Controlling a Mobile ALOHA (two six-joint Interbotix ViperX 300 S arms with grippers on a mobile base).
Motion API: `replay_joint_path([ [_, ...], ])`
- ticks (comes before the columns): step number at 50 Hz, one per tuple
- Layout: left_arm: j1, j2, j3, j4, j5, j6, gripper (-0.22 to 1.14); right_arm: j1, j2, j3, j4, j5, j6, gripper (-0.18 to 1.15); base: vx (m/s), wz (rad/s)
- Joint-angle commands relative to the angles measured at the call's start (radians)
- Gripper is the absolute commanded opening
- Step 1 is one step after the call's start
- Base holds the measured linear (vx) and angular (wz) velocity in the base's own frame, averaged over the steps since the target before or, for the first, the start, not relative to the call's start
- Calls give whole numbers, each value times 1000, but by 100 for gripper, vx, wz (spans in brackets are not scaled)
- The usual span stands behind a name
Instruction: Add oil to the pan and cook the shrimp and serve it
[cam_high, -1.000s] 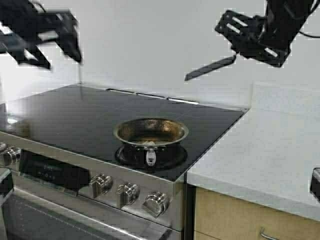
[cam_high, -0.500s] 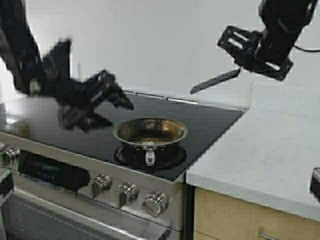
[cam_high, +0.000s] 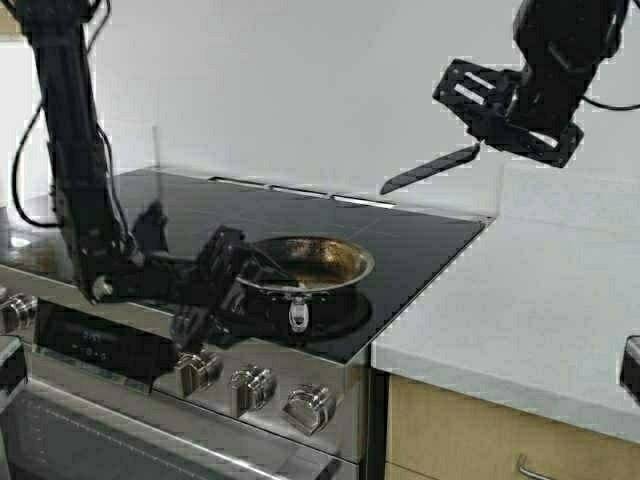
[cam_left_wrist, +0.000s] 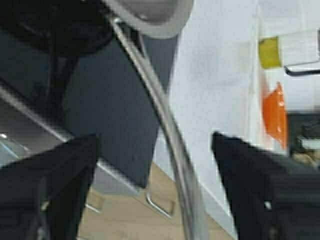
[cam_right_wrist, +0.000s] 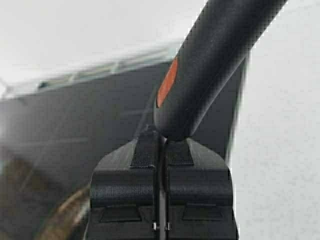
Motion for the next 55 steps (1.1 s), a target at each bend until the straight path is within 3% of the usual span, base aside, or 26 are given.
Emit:
replay_joint_path([
  [1, -12, 23, -80, 55, -32, -75, 99, 2, -6, -25, -2, -12, 2, 8, 0, 0],
  [13, -77, 81, -184, 60, -71, -207, 99, 2, 3, -28, -2, -12, 2, 8, 0, 0],
  [25, -86, 112, -190, 57, -132, -273, 94, 0, 11, -41, -3, -12, 2, 8, 0, -1],
  [31, -86, 115, -189, 52, -156, -298, 74, 0, 26, -58, -5, -6, 2, 8, 0, 0],
  [41, -86, 117, -183, 52, -175, -342, 8, 6, 35, -66, -14, -5, 2, 8, 0, 0],
  [44, -86, 115, -179, 51, -189, -347, -5, 6, 41, -71, -21, 0, -3, 8, 0, 0],
  [55, -84, 67, -141, 51, -198, -328, 4, 6, 74, -80, -54, 8, -23, 8, 0, 0],
])
